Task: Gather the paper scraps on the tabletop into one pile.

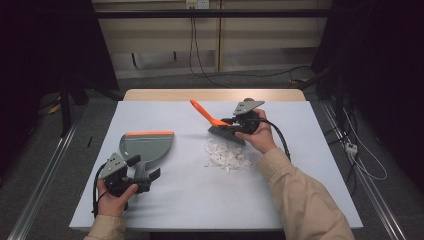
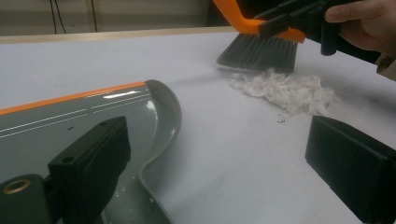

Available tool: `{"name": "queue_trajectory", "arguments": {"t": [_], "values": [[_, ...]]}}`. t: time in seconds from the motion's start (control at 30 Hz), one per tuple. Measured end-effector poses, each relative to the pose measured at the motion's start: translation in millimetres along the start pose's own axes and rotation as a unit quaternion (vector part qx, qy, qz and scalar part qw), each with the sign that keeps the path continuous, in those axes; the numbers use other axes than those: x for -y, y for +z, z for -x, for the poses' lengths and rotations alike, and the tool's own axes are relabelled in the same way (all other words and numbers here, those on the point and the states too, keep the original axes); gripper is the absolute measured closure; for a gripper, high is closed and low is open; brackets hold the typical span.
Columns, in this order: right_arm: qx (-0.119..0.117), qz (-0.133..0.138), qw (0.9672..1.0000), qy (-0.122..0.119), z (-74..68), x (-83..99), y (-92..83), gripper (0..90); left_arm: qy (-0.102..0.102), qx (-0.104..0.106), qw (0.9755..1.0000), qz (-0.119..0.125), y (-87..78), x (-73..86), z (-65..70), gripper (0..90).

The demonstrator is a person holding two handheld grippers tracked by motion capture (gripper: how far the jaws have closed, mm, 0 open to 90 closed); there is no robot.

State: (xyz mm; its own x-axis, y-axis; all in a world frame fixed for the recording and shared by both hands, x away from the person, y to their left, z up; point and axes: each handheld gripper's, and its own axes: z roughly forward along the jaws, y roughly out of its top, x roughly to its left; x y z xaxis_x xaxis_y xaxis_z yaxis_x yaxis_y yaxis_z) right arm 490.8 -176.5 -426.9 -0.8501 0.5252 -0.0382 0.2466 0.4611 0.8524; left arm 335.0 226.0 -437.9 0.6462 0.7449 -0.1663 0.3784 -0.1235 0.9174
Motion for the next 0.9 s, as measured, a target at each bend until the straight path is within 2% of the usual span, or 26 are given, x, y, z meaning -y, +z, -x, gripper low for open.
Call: {"name": "queue_trajectory", "arguments": {"t": [0.1,0.33,0.47,0.53,0.63,0.73,0.77,0.9], "values": [[-0.010,-0.015,0.9995,-0.025,-1.5,-3.0,8.1,71.3,-0.003,-0.002,1.0000,0.002,-0.5,-0.1,-0.1,6.3],[-0.032,-0.028,0.9973,-0.060,-7.2,-10.6,15.6,71.3,-0.002,0.002,1.0000,-0.001,1.0,0.6,1.0,6.3],[-0.057,-0.034,0.9949,-0.076,-12.8,-7.7,9.0,71.3,-0.004,0.002,1.0000,0.000,0.0,1.3,0.5,6.3],[-0.080,-0.036,0.9933,-0.075,-16.2,-5.9,0.9,71.4,-0.006,0.001,1.0000,0.000,-0.4,1.3,0.3,6.3],[-0.098,-0.035,0.9915,-0.079,-24.2,-3.4,-9.3,71.4,-0.003,0.001,1.0000,-0.002,-0.6,1.2,0.8,6.3],[-0.094,-0.014,0.9929,-0.071,-28.7,-3.8,-18.5,71.3,-0.002,0.000,1.0000,0.000,-0.6,0.3,1.3,6.3],[-0.082,-0.010,0.9941,-0.070,-28.5,-4.6,-20.7,71.3,-0.003,-0.001,1.0000,0.001,-0.5,0.2,1.3,6.3],[-0.060,0.001,0.9968,-0.054,-22.0,-8.2,-23.6,71.3,-0.004,0.000,1.0000,0.001,0.5,-0.3,1.4,6.3]]}}
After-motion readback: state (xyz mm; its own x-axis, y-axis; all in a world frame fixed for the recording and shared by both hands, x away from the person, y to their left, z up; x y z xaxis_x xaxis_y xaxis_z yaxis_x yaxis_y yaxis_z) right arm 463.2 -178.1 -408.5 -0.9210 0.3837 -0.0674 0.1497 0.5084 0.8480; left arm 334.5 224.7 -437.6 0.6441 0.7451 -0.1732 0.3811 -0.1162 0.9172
